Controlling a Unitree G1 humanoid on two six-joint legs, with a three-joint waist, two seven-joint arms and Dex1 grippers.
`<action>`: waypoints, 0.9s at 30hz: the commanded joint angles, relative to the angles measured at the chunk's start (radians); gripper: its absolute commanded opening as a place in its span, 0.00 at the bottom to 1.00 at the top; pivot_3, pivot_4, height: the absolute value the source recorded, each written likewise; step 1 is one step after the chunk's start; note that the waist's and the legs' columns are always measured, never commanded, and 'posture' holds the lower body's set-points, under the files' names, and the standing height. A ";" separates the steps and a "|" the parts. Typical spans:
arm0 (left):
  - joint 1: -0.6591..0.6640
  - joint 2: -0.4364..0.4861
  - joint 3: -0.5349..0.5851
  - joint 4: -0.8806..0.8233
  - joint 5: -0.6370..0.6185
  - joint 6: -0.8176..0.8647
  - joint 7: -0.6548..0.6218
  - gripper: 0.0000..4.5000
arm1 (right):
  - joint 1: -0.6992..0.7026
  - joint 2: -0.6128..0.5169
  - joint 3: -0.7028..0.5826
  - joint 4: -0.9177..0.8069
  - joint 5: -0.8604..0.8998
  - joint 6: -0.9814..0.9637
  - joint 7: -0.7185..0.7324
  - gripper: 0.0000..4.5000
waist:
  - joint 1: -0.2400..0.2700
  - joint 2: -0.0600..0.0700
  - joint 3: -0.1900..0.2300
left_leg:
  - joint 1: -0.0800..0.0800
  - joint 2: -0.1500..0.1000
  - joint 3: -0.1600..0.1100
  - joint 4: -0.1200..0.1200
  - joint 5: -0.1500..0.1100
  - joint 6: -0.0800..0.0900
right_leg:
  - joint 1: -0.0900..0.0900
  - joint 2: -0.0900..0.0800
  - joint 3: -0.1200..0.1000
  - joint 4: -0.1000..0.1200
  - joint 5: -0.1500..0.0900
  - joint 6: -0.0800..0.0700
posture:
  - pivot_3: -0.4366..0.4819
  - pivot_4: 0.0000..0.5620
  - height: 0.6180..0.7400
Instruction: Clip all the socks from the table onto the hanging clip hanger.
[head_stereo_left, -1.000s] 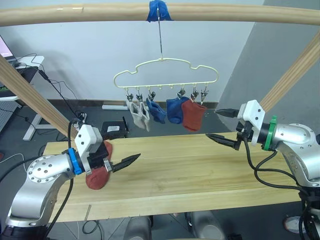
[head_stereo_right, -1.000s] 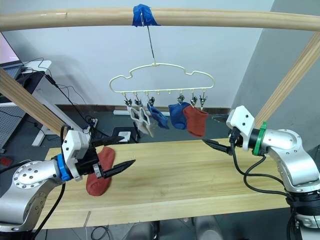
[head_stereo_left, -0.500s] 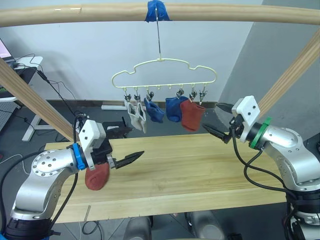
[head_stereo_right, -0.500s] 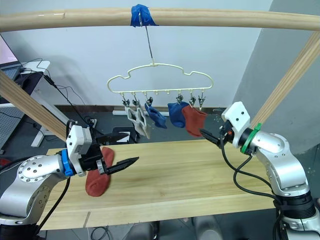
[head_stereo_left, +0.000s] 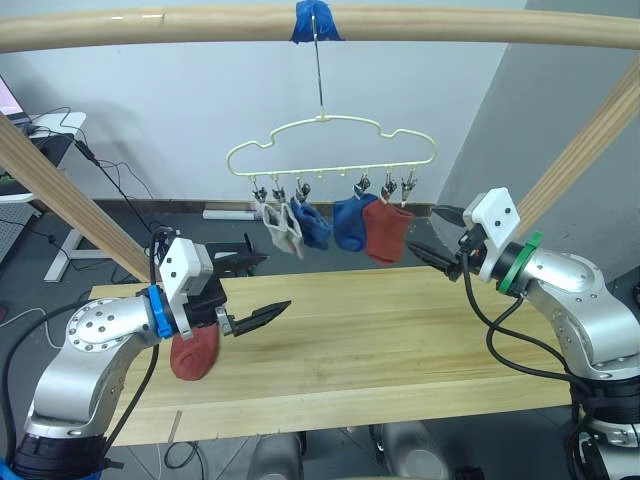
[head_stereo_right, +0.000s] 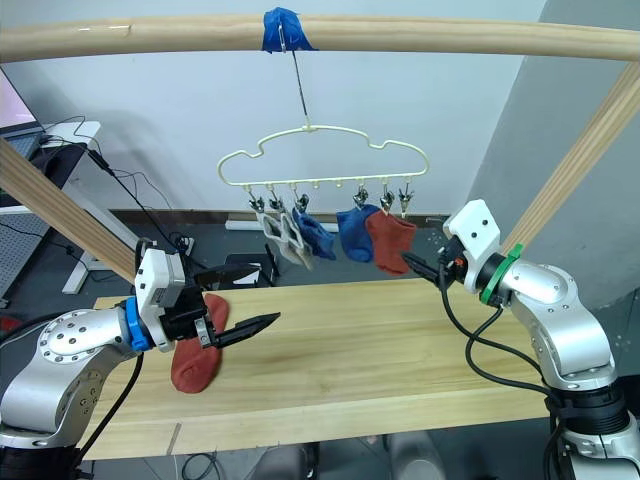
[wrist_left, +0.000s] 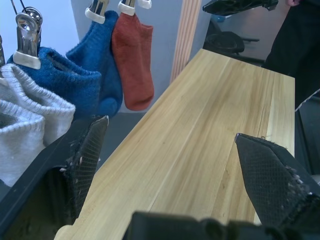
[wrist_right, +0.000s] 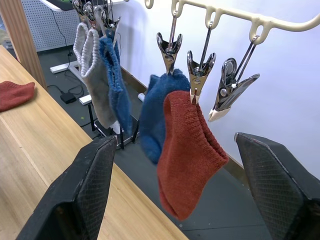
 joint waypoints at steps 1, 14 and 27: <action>-0.019 -0.007 0.003 -0.005 -0.014 -0.006 0.005 1.00 | -0.016 0.000 -0.017 -0.020 -0.004 -0.001 -0.016 0.88 | 0.000 0.000 0.000 | 0.000 0.000 0.000 0.000 0.000 0.000 | 0.000 0.000 0.000 0.000 0.000 0.000 | 0.27 0.34 1.00; -0.029 -0.011 0.004 -0.003 -0.023 -0.001 0.000 1.00 | -0.020 0.001 -0.017 -0.019 0.005 0.014 -0.026 0.84 | 0.000 0.000 0.000 | 0.000 0.000 0.000 0.000 0.000 0.000 | 0.000 0.000 0.000 0.000 0.000 0.000 | 0.27 0.34 1.00; -0.091 -0.034 0.007 -0.002 -0.062 0.045 0.025 1.00 | -0.060 0.059 0.012 -0.017 -0.024 0.021 -0.093 0.53 | -0.001 0.000 0.000 | 0.000 0.000 0.000 0.000 0.000 0.000 | 0.000 0.000 0.000 0.000 0.000 0.000 | 0.26 0.36 1.00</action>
